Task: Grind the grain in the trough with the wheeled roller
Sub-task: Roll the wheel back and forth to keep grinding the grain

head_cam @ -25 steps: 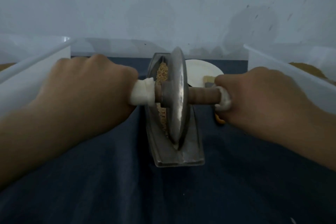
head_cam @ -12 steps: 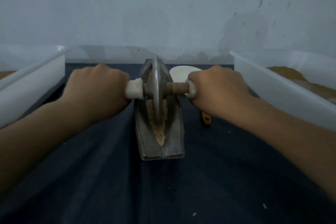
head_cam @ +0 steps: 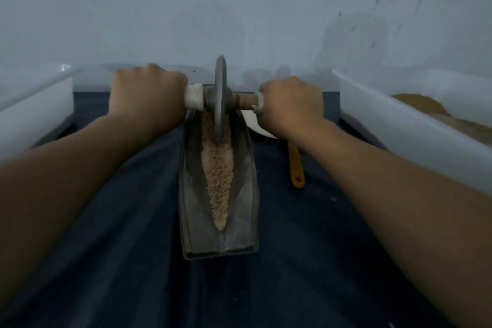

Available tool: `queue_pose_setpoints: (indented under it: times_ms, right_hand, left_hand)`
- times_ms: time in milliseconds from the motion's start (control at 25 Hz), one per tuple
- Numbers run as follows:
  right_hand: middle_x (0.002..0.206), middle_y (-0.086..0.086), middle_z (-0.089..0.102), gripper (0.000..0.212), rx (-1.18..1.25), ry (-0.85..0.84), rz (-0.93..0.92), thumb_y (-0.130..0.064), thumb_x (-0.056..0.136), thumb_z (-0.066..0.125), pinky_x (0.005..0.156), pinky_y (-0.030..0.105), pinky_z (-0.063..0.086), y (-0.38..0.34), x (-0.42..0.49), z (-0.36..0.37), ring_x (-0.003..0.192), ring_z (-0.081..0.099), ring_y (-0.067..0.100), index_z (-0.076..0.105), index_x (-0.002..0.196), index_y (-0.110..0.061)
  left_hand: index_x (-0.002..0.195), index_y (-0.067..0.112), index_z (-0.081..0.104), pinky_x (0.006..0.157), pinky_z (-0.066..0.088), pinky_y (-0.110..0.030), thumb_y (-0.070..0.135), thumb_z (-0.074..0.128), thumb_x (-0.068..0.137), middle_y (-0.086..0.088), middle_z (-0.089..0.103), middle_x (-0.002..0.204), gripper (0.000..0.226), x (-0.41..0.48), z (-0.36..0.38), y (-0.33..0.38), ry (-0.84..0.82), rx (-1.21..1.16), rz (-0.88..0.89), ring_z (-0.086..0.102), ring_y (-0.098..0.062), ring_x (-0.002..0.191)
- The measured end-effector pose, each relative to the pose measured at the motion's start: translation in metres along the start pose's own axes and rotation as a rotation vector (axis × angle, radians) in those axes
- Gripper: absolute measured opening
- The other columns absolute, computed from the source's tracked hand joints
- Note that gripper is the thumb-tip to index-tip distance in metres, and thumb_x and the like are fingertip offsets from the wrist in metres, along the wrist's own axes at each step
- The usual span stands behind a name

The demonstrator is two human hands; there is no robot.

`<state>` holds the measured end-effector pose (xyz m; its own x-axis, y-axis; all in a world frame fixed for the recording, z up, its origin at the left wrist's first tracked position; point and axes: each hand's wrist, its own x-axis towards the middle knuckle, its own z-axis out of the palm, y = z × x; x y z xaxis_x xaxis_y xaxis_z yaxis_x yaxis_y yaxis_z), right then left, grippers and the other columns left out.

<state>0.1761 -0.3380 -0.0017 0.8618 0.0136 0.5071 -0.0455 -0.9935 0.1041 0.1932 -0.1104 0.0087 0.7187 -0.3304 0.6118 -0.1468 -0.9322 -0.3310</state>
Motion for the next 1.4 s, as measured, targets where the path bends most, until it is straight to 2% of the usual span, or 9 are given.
queue_pose_setpoints:
  times_ms: [240, 360, 440, 520, 680, 840, 1040, 1160, 1400]
  right_hand:
    - [0.058, -0.008, 0.032, 0.037, -0.024, 0.036, -0.100, -0.042, 0.075, 0.063, 0.047, 0.024, 0.017, 0.010, -0.078, -0.036, 0.048, 0.028, 0.012, 0.032, 0.058, -0.033]
    - [0.049, -0.013, 0.023, 0.033, 0.001, 0.177, -0.212, -0.049, 0.066, 0.047, 0.047, 0.016, 0.013, 0.012, -0.106, -0.071, 0.040, 0.019, 0.005, 0.018, 0.055, -0.037]
    - [0.049, -0.012, 0.027, 0.024, 0.025, 0.135, -0.236, -0.053, 0.066, 0.033, 0.047, 0.017, 0.016, 0.014, -0.101, -0.072, 0.041, 0.022, 0.006, 0.021, 0.054, -0.036]
    - [0.056, -0.009, 0.040, 0.024, -0.034, 0.017, -0.187, -0.052, 0.072, 0.039, 0.047, 0.022, 0.022, 0.012, -0.083, -0.057, 0.047, 0.033, 0.011, 0.033, 0.056, -0.034]
    - [0.065, -0.003, 0.048, 0.019, -0.057, 0.038, -0.070, -0.039, 0.079, 0.064, 0.049, 0.023, 0.024, 0.005, -0.022, -0.016, 0.051, 0.038, 0.015, 0.053, 0.069, -0.028]
    - [0.070, -0.001, 0.054, 0.008, -0.040, -0.004, -0.034, -0.031, 0.081, 0.061, 0.048, 0.023, 0.027, -0.001, -0.003, -0.007, 0.055, 0.045, 0.018, 0.059, 0.075, -0.026]
    - [0.060, -0.006, 0.045, 0.036, -0.091, 0.024, -0.114, -0.041, 0.081, 0.063, 0.047, 0.023, 0.020, 0.002, -0.064, -0.045, 0.051, 0.037, 0.014, 0.035, 0.059, -0.031]
    - [0.048, -0.009, 0.033, 0.034, -0.031, 0.096, -0.196, -0.044, 0.068, 0.052, 0.047, 0.018, 0.019, 0.006, -0.098, -0.073, 0.040, 0.030, 0.012, 0.024, 0.051, -0.035]
    - [0.064, -0.006, 0.050, 0.023, -0.070, -0.045, -0.092, -0.044, 0.078, 0.058, 0.049, 0.023, 0.026, -0.001, -0.051, -0.048, 0.053, 0.042, 0.013, 0.047, 0.062, -0.030]
  left_hand:
    - [0.064, 0.020, 0.048, 0.049, 0.016, -0.022, 0.023, 0.075, 0.068, -0.002, 0.049, 0.053, 0.028, -0.058, -0.031, -0.005, 0.080, -0.050, 0.100, 0.051, -0.029, 0.045]
    - [0.072, 0.026, 0.041, 0.049, 0.041, -0.034, 0.041, 0.062, 0.071, 0.004, 0.047, 0.059, 0.026, -0.083, -0.025, -0.030, 0.003, -0.214, 0.157, 0.055, -0.030, 0.054]
    - [0.074, 0.028, 0.046, 0.061, 0.051, -0.045, 0.048, 0.053, 0.073, 0.003, 0.049, 0.063, 0.022, -0.081, -0.016, -0.037, -0.069, -0.266, 0.129, 0.058, -0.031, 0.060]
    - [0.071, 0.027, 0.053, 0.054, 0.050, -0.040, 0.046, 0.058, 0.072, 0.002, 0.050, 0.060, 0.019, -0.071, -0.012, -0.028, -0.019, -0.165, 0.090, 0.057, -0.030, 0.056]
    - [0.072, 0.021, 0.062, 0.049, 0.019, -0.024, 0.030, 0.067, 0.076, -0.003, 0.040, 0.056, 0.012, -0.029, 0.000, -0.003, 0.066, -0.013, 0.009, 0.056, -0.032, 0.054]
    - [0.081, 0.020, 0.063, 0.055, 0.029, -0.032, 0.031, 0.065, 0.082, -0.009, 0.054, 0.069, 0.011, -0.011, 0.006, 0.000, 0.007, -0.058, -0.036, 0.055, -0.032, 0.061]
    - [0.067, 0.022, 0.045, 0.048, 0.014, -0.024, 0.028, 0.066, 0.080, 0.004, 0.037, 0.056, 0.025, -0.065, -0.032, -0.002, 0.017, -0.097, 0.000, 0.025, -0.016, 0.045]
    - [0.061, 0.026, 0.040, 0.052, 0.008, -0.017, 0.031, 0.073, 0.065, 0.008, 0.025, 0.051, 0.034, -0.091, -0.060, -0.016, 0.067, -0.084, 0.083, 0.015, -0.015, 0.044]
    - [0.068, 0.025, 0.051, 0.051, 0.023, -0.026, 0.030, 0.065, 0.078, 0.003, 0.037, 0.058, 0.017, -0.062, -0.025, -0.005, -0.010, -0.097, -0.009, 0.035, -0.021, 0.049]
